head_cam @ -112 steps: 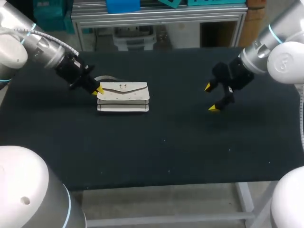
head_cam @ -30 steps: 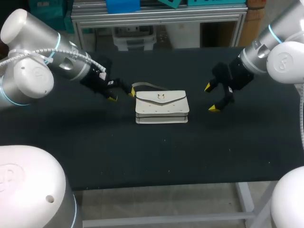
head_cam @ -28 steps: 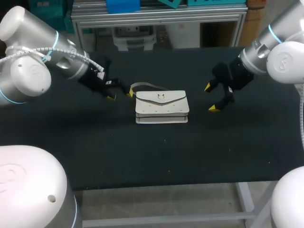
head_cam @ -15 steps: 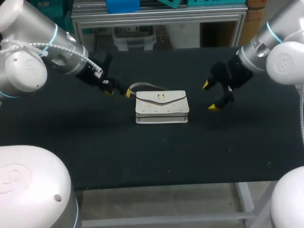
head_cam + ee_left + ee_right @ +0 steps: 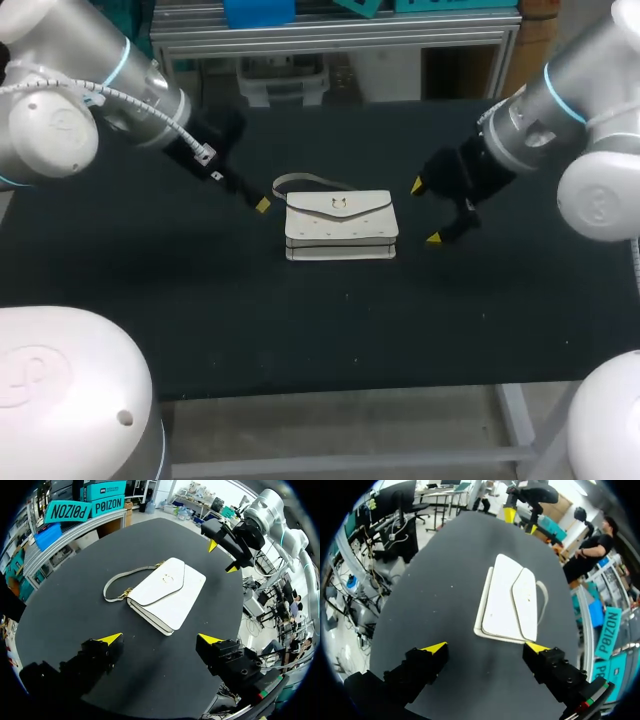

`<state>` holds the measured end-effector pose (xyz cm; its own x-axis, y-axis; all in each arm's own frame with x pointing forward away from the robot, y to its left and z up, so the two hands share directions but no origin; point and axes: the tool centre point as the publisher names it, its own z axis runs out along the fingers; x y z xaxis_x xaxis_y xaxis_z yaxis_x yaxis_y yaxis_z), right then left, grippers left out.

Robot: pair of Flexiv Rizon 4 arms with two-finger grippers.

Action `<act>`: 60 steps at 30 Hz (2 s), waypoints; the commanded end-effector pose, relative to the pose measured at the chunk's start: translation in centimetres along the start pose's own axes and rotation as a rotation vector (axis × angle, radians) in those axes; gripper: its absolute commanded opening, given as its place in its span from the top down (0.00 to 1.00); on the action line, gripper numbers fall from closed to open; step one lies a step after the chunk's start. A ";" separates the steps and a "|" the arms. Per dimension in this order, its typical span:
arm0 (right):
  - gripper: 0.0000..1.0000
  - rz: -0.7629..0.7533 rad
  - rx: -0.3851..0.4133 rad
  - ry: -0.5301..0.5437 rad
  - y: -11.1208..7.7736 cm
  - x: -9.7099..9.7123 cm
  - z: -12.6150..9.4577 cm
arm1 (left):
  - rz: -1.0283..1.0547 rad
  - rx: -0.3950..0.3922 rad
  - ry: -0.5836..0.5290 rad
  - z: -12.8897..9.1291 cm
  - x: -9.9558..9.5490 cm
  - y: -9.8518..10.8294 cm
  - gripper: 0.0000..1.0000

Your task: Pick up the bag, open it, inspect its contents, close it, and place it on the opposite side

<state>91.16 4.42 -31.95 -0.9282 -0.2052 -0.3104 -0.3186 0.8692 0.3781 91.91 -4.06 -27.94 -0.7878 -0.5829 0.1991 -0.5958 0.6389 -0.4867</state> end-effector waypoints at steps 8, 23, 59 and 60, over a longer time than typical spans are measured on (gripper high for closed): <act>0.00 -0.022 0.033 -0.065 0.8 -0.1 0.7 | 0.108 -0.005 -0.080 1.1 0.2 -0.7 0.00; 0.00 -0.048 0.045 -0.094 4.7 -0.1 4.9 | 0.754 0.073 -0.128 2.9 -0.2 -2.3 0.00; 0.59 -0.067 0.173 -0.230 3.9 -0.3 8.1 | 1.053 0.138 -0.144 6.4 -0.1 -4.9 0.00; 0.59 -0.063 0.189 -0.232 3.8 -0.4 8.1 | 1.055 0.138 -0.141 6.4 -0.1 -4.9 0.00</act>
<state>91.74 10.84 -36.91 -0.8496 -0.1913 -0.4916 -0.3264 0.9227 0.2051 95.48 -10.26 -30.70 -0.8631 0.1672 -0.4766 0.3994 0.8035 -0.4414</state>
